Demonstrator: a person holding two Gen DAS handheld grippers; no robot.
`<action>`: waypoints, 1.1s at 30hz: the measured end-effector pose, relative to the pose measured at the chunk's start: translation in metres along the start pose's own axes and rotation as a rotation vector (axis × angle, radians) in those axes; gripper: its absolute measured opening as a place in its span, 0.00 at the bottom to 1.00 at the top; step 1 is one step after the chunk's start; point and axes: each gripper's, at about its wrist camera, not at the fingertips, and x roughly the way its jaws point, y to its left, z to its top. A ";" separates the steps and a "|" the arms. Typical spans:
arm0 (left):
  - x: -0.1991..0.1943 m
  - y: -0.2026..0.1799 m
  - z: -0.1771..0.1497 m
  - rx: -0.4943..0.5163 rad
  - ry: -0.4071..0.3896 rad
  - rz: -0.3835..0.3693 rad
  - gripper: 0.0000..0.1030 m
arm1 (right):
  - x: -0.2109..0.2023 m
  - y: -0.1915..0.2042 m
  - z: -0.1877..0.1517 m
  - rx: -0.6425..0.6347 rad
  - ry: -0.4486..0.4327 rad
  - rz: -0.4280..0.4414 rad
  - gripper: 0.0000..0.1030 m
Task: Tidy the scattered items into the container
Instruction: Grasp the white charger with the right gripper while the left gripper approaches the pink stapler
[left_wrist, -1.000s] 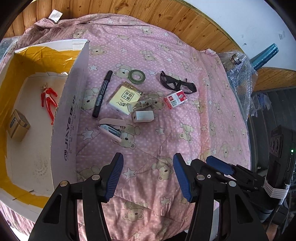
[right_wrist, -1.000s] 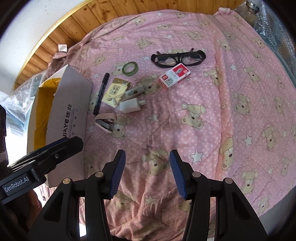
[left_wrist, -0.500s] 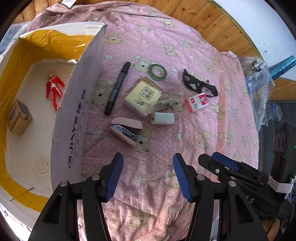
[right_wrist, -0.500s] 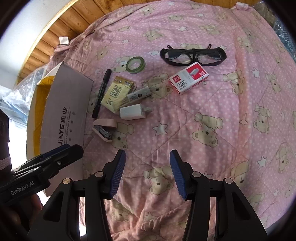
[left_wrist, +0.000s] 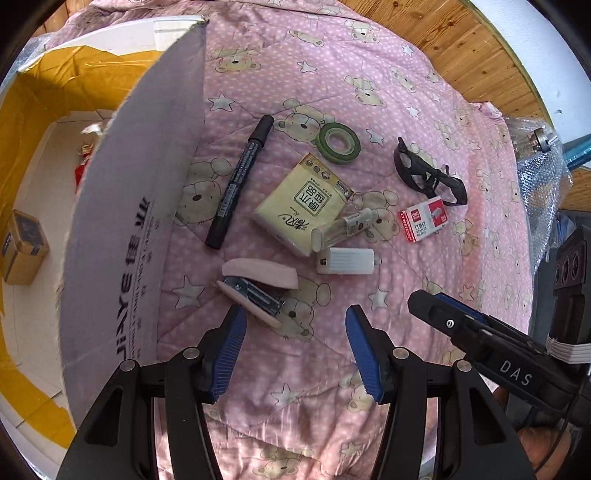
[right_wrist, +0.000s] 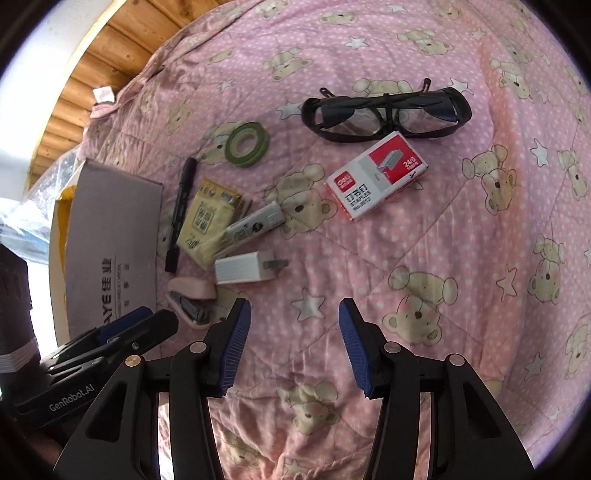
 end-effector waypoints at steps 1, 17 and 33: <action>0.003 0.001 0.002 -0.008 0.009 0.004 0.56 | 0.003 0.001 0.002 -0.003 0.005 0.005 0.51; 0.049 0.023 0.003 -0.064 0.113 0.098 0.56 | 0.056 0.032 0.036 -0.100 0.076 0.046 0.52; 0.038 0.025 0.004 -0.090 0.085 0.101 0.57 | 0.057 0.024 0.009 -0.101 0.130 0.040 0.53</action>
